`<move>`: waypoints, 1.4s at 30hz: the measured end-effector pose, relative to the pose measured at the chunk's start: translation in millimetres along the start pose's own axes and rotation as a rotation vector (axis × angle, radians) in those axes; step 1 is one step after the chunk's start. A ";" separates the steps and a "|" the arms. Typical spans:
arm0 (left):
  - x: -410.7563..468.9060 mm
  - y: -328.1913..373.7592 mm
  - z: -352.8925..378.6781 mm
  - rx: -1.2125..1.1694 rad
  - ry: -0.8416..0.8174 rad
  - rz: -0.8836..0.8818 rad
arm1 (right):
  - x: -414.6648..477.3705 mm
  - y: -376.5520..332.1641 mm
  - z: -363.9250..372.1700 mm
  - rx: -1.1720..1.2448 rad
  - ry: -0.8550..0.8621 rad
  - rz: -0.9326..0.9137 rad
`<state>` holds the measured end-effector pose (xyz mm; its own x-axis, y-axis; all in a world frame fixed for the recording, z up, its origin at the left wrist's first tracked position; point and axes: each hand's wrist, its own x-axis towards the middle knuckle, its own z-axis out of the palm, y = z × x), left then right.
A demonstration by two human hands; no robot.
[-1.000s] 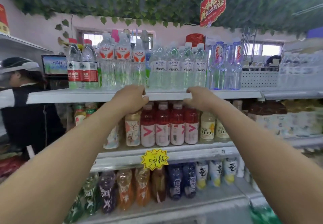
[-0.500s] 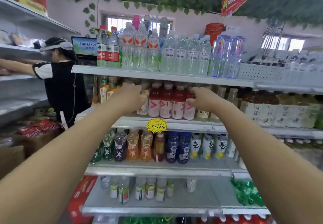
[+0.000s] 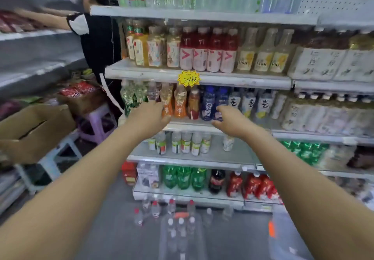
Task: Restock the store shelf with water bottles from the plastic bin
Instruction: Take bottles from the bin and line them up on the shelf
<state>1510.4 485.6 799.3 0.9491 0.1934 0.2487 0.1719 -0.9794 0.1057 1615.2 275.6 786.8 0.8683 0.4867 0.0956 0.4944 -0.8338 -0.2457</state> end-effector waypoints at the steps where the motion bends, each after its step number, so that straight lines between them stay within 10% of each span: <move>1: -5.4 -3.3 13.0 0.002 -0.025 -0.001 | -3.8 0.7 15.6 0.005 -0.026 0.006; 29: -97.3 -61.4 477.1 -0.226 -0.697 -0.305 | -37.1 94.9 500.8 0.118 -0.655 0.283; 42: -126.2 -66.8 730.5 -0.567 -0.633 -0.608 | -43.8 164.7 747.3 0.449 -0.804 0.545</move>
<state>1572.0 484.5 57.6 0.7369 0.4188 -0.5307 0.6733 -0.5250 0.5206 1628.8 311.7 21.3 0.6052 0.2431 -0.7581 -0.1547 -0.8981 -0.4116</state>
